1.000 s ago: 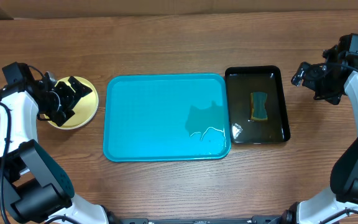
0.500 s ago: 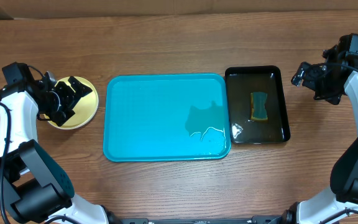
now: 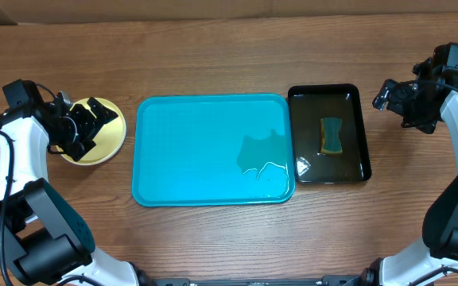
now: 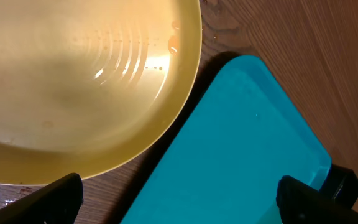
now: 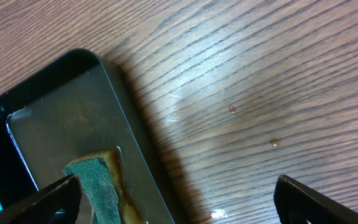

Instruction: Clean dirty plates on tray and stack at the side

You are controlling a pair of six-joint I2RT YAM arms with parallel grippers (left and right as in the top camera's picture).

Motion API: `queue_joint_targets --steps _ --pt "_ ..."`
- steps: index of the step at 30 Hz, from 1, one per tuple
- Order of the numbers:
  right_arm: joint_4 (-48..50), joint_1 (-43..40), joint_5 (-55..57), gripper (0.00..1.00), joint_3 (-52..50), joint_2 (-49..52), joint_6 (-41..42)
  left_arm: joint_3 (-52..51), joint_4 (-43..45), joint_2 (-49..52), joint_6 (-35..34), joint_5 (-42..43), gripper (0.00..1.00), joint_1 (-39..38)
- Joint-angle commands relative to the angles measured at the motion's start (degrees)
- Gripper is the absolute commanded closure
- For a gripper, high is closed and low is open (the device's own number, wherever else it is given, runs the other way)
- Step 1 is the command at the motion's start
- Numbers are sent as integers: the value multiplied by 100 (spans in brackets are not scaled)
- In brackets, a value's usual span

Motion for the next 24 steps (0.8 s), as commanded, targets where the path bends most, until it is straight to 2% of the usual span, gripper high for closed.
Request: queue_joint_targets --steps 1,12,18,24 --pt "31 -11 -2 0 57 -125 22 2 -13 -129 131 103 0 -7" --pt "28 -7 -2 0 48 -361 22 2 -15 -129 131 103 0 -7" --pt "28 286 -2 0 48 -1449 22 2 -15 -129 131 103 0 -7" --pt "28 966 -2 0 48 -2817 20 2 -13 -129 131 103 0 -7"
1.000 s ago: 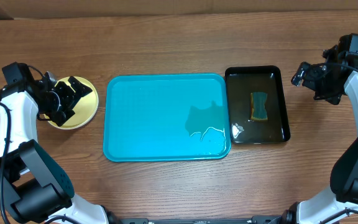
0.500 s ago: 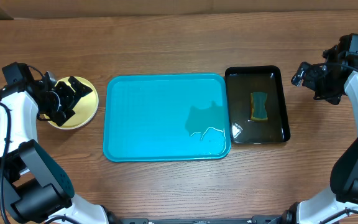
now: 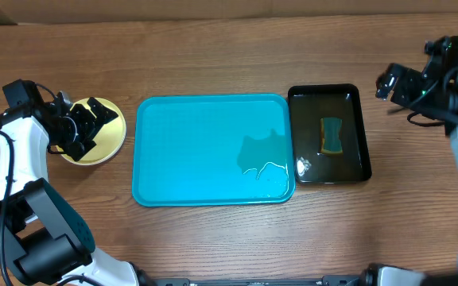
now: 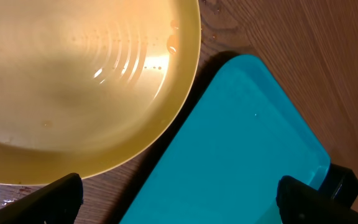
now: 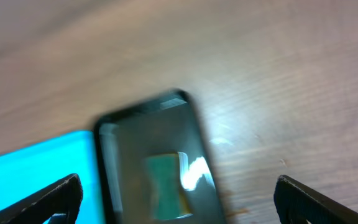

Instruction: Clean dirty plates on tray and stack at the side

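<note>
A yellow plate (image 3: 100,135) lies on the table left of the turquoise tray (image 3: 213,151); in the left wrist view the plate (image 4: 79,81) fills the upper left and the tray (image 4: 241,149) the lower right. My left gripper (image 3: 86,127) hovers open over the plate's near-tray edge, nothing between its fingers. A green sponge (image 3: 331,136) lies in the black basin (image 3: 364,127) of water, seen blurred in the right wrist view as sponge (image 5: 166,180). My right gripper (image 3: 400,87) is open, raised at the table's far right.
A patch of water (image 3: 265,163) wets the tray's right part. Droplets dot the wood near the plate's rim (image 4: 213,37). The wooden table (image 3: 213,56) runs all round the tray and basin.
My right gripper has risen and drawn back; its view now takes in the whole basin and the tray's corner, blurred. The left gripper and plate stay put.
</note>
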You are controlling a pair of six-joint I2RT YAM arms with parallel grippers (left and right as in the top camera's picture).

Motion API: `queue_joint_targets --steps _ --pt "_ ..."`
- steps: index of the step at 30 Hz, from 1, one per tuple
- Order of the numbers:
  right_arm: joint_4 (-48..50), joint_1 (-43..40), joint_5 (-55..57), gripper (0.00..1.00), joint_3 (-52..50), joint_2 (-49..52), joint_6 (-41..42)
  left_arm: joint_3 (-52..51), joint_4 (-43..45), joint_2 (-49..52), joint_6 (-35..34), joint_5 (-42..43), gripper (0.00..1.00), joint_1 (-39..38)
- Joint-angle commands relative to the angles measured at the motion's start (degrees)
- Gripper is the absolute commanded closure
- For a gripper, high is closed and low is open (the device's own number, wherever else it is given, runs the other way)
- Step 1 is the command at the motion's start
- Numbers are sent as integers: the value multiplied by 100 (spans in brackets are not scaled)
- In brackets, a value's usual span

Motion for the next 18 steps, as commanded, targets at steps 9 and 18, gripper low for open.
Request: queue_joint_targets --steps 9,18 --pt "127 1941 656 0 50 -2435 -26 2 -11 -129 131 87 0 -7" --pt "942 1976 942 0 -1043 -4527 -44 2 -13 -129 131 87 0 -7"
